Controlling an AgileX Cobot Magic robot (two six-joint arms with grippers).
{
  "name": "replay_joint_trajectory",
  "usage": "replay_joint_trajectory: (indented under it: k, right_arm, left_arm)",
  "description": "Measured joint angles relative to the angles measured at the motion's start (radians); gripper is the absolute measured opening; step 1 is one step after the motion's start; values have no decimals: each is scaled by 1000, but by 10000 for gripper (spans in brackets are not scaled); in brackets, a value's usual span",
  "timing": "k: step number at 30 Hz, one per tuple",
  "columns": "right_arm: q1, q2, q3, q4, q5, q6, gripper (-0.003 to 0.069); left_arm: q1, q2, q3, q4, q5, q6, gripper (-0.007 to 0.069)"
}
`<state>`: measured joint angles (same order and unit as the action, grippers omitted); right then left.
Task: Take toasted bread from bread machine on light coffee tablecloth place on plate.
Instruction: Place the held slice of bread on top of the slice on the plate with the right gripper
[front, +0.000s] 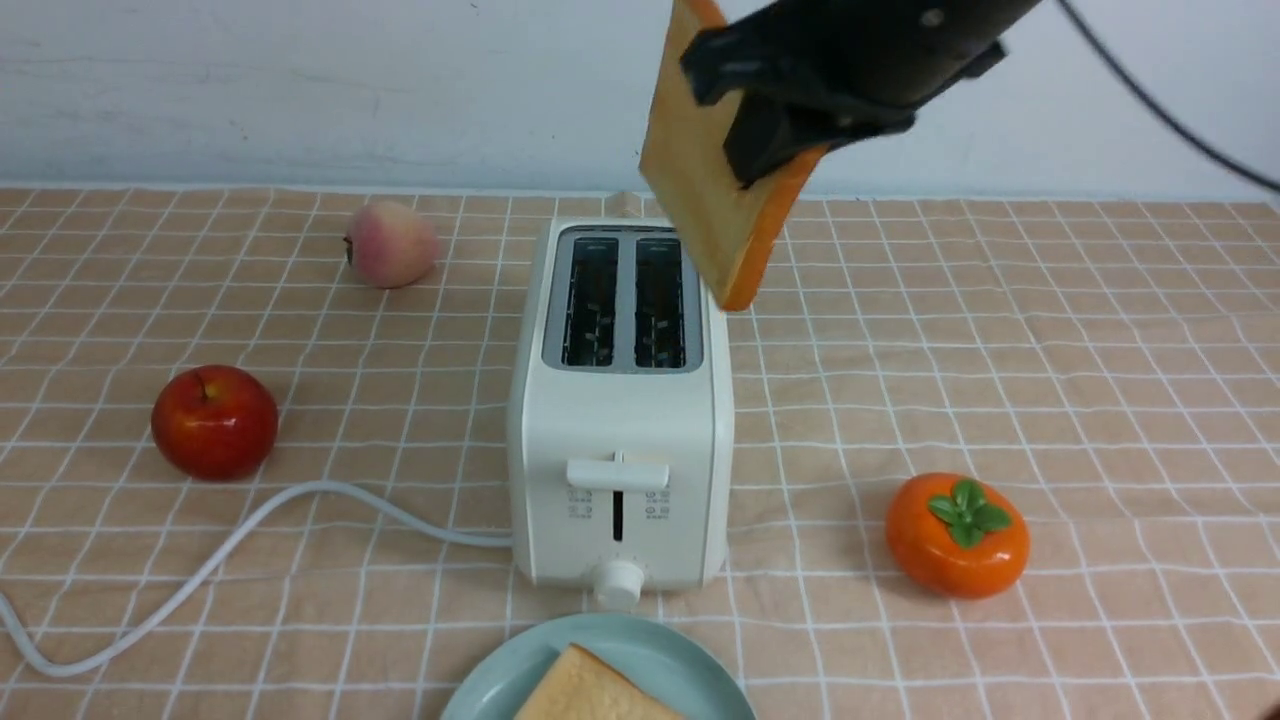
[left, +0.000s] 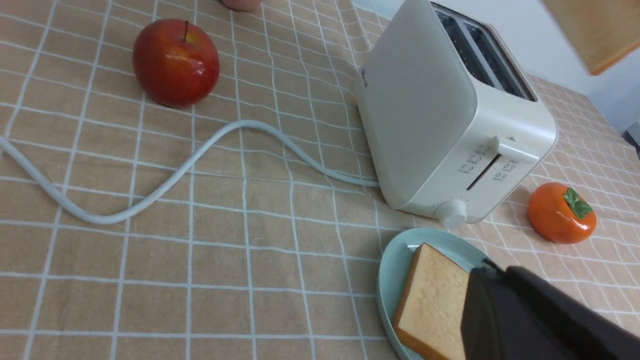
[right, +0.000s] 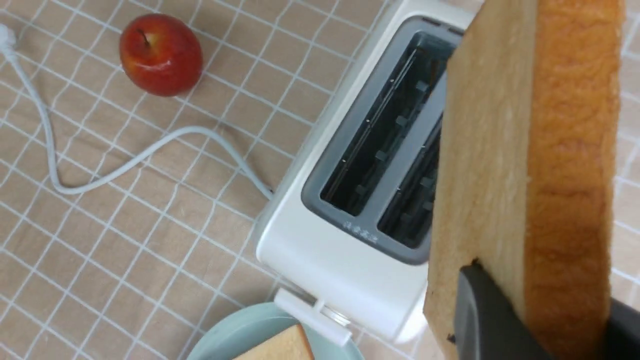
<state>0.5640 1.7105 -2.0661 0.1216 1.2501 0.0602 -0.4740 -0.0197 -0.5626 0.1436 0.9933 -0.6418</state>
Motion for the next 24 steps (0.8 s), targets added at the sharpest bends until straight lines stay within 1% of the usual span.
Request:
replay_joint_trajectory:
  k: [3, 7, 10, 11, 12, 13, 14, 17, 21, 22, 23, 24]
  right_arm:
    - [-1, -106, 24, -21, 10, -5, 113]
    - [-1, -200, 123, 28, 12, -7, 113]
    - [-1, -293, 333, 150, 13, -25, 113]
    - [-1, -297, 346, 169, 13, -32, 113]
    - [-1, -316, 457, 242, 12, -74, 113]
    - [-1, -321, 485, 265, 12, -90, 113]
    - [-1, -324, 597, 375, 11, -172, 113]
    - [-1, -310, 797, 558, -30, -311, 113]
    - [0, -254, 961, 769, -170, -495, 113]
    - [0, -237, 983, 794, -198, -518, 113]
    - [0, -209, 1007, 849, -227, -564, 113]
    - [0, -189, 1016, 869, -240, -581, 113]
  left_arm:
    - [0, 0, 27, 9, 0, 0, -14]
    - [0, 0, 56, 8, -1, -16, -14]
    - [0, 0, 64, 5, -32, -35, -14]
    - [0, 0, 64, 5, -34, -35, -14]
    - [0, 0, 64, 10, -55, -38, -14]
    - [0, 0, 64, 13, -60, -38, -14]
    - [0, 0, 64, 20, -78, -42, -14]
    - [0, 0, 64, 26, -95, -46, -14]
    - [0, 0, 64, 26, -98, -48, -14]
    - [0, 0, 64, 26, -98, -48, -14]
    - [0, 0, 64, 26, -98, -48, -14]
    - [0, 0, 64, 26, -98, -48, -14]
